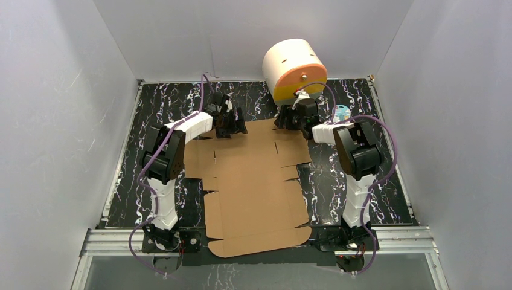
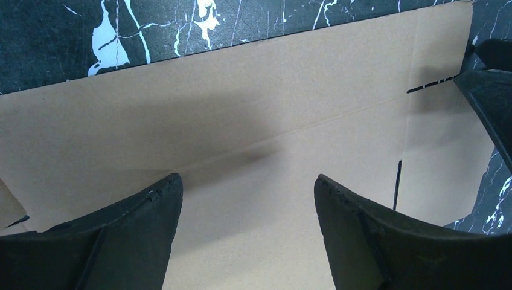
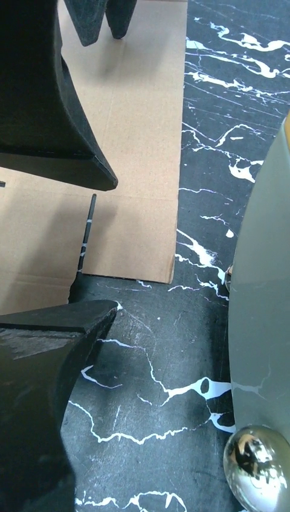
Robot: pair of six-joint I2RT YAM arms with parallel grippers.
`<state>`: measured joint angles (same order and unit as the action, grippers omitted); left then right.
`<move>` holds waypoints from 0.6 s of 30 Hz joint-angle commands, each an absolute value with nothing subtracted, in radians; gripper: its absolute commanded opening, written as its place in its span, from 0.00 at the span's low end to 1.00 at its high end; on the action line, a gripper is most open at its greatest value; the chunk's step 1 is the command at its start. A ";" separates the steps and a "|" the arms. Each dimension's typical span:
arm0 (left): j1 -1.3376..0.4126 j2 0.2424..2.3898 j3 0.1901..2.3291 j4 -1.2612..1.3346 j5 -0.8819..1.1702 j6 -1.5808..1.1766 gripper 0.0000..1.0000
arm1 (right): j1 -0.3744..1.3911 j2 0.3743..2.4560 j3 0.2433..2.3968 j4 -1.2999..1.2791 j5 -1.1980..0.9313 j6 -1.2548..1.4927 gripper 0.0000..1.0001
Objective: Fold the paper box
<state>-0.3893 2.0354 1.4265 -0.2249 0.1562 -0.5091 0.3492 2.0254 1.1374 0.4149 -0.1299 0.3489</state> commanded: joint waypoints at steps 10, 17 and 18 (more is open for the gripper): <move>-0.394 2.045 1.397 -0.260 0.243 -0.506 0.77 | 0.363 2.044 1.194 0.396 -0.216 0.423 0.63; -0.394 2.033 1.374 -0.258 0.244 -0.526 0.76 | 0.366 1.960 1.196 0.378 -0.266 0.429 0.55; -0.395 2.030 1.370 -0.256 0.247 -0.530 0.76 | 0.369 1.950 1.197 0.374 -0.270 0.426 0.54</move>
